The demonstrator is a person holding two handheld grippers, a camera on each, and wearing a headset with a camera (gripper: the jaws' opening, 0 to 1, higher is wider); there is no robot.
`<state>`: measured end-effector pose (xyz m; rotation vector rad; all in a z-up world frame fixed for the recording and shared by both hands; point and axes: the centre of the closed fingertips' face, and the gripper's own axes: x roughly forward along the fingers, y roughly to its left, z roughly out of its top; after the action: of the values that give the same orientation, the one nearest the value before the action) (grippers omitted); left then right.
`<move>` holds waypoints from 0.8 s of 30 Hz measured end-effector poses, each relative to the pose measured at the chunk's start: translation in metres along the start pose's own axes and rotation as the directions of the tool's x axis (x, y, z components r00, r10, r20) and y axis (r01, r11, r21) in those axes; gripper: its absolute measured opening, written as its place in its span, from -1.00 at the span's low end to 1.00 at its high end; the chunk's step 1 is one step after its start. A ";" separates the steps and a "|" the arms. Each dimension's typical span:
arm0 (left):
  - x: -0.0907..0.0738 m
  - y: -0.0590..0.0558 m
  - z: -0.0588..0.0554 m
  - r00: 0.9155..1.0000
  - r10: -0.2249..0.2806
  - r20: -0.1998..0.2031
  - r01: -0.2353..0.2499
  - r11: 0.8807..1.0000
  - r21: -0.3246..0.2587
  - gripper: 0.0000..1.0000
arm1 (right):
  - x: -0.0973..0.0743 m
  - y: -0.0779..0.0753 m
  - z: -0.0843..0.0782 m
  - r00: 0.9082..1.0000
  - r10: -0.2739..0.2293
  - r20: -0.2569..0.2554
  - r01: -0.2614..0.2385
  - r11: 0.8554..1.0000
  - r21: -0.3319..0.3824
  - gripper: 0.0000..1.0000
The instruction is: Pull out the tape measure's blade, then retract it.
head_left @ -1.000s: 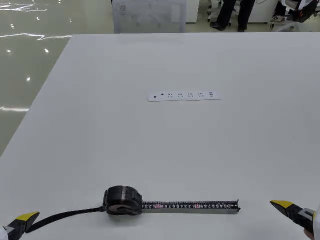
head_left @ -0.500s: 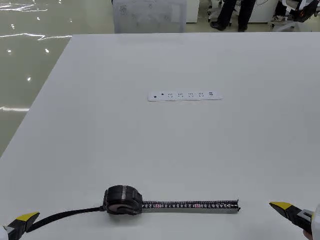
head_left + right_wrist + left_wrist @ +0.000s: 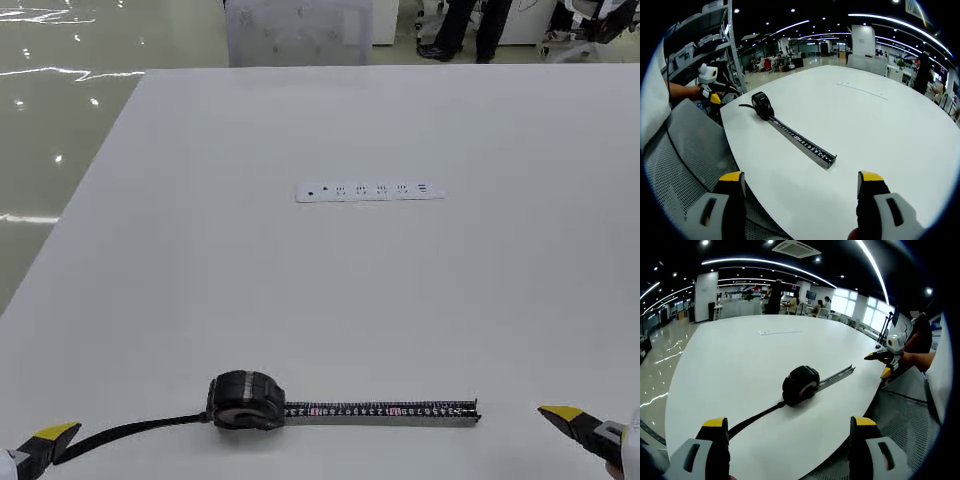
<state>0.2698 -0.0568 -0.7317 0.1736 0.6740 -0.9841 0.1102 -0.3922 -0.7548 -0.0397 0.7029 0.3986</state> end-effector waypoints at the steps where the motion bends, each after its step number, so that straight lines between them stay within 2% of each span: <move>1: 0.001 0.000 0.001 1.000 0.001 0.000 -0.001 1.000 -0.005 0.96 | 0.001 0.001 0.001 1.000 0.003 -0.001 -0.003 1.000 -0.001 0.88; 5: 0.003 -0.002 0.009 1.000 0.004 0.008 -0.004 1.000 -0.018 0.96 | 0.003 0.001 0.002 1.000 0.006 -0.001 -0.006 1.000 -0.002 0.88; 16: 0.021 -0.011 0.029 1.000 -0.004 -0.007 0.003 1.000 -0.015 0.92 | 0.006 0.000 0.006 1.000 0.015 0.004 -0.015 1.000 -0.010 0.88; 24: 0.035 -0.022 0.035 0.999 -0.030 -0.034 0.029 1.000 -0.012 0.92 | 0.010 0.003 0.007 1.000 0.027 0.006 -0.027 1.000 -0.009 0.88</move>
<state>0.2807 -0.1086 -0.7219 0.1713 0.7147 -1.0073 0.1204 -0.3852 -0.7559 -0.0375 0.6957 0.4281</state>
